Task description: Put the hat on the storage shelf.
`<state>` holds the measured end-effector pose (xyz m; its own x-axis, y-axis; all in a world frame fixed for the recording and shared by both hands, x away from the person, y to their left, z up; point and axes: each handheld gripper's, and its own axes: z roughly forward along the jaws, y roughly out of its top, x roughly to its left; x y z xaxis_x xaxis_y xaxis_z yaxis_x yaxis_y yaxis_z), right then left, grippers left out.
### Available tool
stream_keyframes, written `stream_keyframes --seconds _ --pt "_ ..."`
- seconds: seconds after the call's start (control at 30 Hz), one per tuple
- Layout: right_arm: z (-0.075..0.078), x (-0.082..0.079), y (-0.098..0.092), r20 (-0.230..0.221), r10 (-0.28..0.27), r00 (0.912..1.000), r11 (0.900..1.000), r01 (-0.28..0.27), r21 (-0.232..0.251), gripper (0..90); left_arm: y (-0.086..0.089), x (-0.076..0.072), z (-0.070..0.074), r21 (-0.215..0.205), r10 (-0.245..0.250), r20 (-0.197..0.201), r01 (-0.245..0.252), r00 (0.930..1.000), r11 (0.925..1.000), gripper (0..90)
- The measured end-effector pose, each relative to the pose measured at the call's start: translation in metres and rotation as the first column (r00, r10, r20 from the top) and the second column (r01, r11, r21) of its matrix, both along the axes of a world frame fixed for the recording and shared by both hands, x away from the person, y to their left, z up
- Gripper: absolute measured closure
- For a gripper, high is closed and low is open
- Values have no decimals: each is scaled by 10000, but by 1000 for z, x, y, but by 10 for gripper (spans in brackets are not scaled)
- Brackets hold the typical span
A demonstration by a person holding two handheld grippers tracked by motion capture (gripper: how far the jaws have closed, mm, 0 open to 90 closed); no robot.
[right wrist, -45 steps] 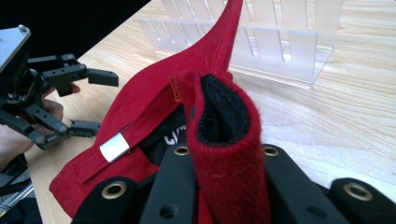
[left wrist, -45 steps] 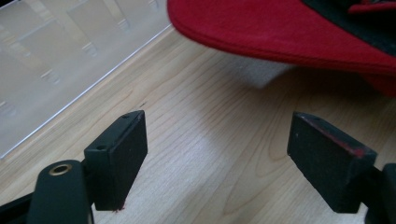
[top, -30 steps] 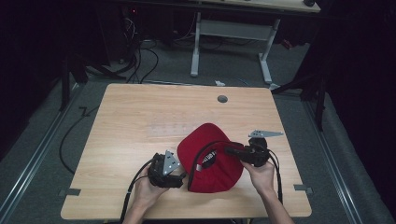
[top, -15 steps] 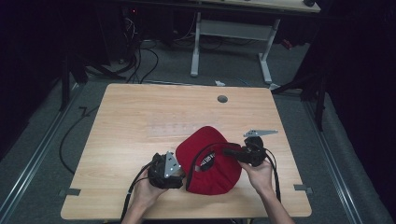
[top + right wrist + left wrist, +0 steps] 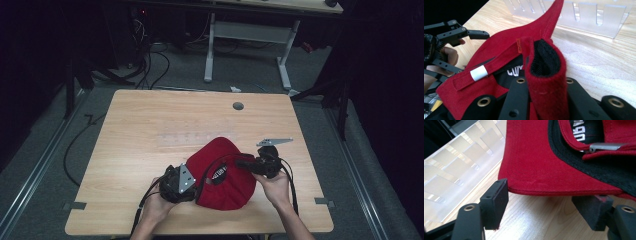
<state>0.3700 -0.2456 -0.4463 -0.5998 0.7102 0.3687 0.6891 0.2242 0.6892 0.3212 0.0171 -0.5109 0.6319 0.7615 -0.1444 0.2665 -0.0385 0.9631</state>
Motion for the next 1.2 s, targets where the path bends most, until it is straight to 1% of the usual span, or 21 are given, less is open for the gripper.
stream_keyframes --seconds 0.1,0.2,0.23,0.27,0.33,0.4,0.43,0.5,0.6,0.67,0.77,0.83,0.9,0.93,1.0,1.03,1.07,1.2 --pt "-1 1 -1 -199 16 9998 10000 -15 73 839 2 -1 3 -165 11 127 -9 9999 9999 338" --pt "-1 0 0 -195 59 9998 9999 -57 95 838 3 -1 4 -73 45 144 -44 9999 10000 367" --pt "-1 -1 1 -199 54 9998 9999 -52 102 838 3 0 4 31 75 139 -76 9999 10000 376" --pt "-1 0 1 -198 63 9998 9999 -61 106 838 3 0 5 18 120 151 -120 9998 9999 385" --pt "-2 0 3 -390 132 9992 9997 -124 190 838 4 0 6 -86 207 183 -206 9996 9998 411" --pt "-3 1 3 -408 206 9990 9996 -198 204 837 6 1 8 -57 223 240 -221 9995 9997 421" --pt "-3 0 4 -494 210 9986 9996 -200 208 837 7 1 9 -66 228 279 -227 9994 9997 436" --pt "-3 0 5 -502 242 9984 9996 -233 166 837 7 1 8 105 227 292 -230 9993 9997 454" --pt "-3 -1 6 -558 259 9981 9994 -246 248 837 7 1 6 333 226 301 -236 9993 9992 497" --pt "-4 0 7 -589 316 9978 9993 -302 237 836 7 1 5 362 232 220 -240 9995 9991 524" --pt "-4 0 7 -646 331 9974 9992 -315 262 836 7 1 3 394 147 96 -151 9998 9991 529" --pt "-4 1 7 -675 313 9972 9991 -292 312 836 6 0 3 516 73 79 -77 9999 9986 533" --pt "-4 1 7 -615 294 9977 9991 -274 322 836 5 0 2 450 109 212 -118 9997 9989 525" --pt "-4 1 7 -653 266 9975 9991 -244 341 836 5 0 3 450 131 225 -141 9997 9989 522" --pt "-5 1 7 -699 234 9973 9992 -211 337 836 3 -1 3 614 150 275 -167 9995 9980 522" --pt "-5 2 7 -684 245 9974 9994 -226 280 835 3 -1 2 808 121 341 -149 9993 9966 522" --pt "-5 2 7 -684 245 9974 9994 -226 280 835 2 -2 2 906 87 393 -122 9992 9958 522" --pt "-4 1 7 -665 215 9976 9996 -202 204 835 0 -2 -1 1129 -33 431 -16 9991 9936 528"
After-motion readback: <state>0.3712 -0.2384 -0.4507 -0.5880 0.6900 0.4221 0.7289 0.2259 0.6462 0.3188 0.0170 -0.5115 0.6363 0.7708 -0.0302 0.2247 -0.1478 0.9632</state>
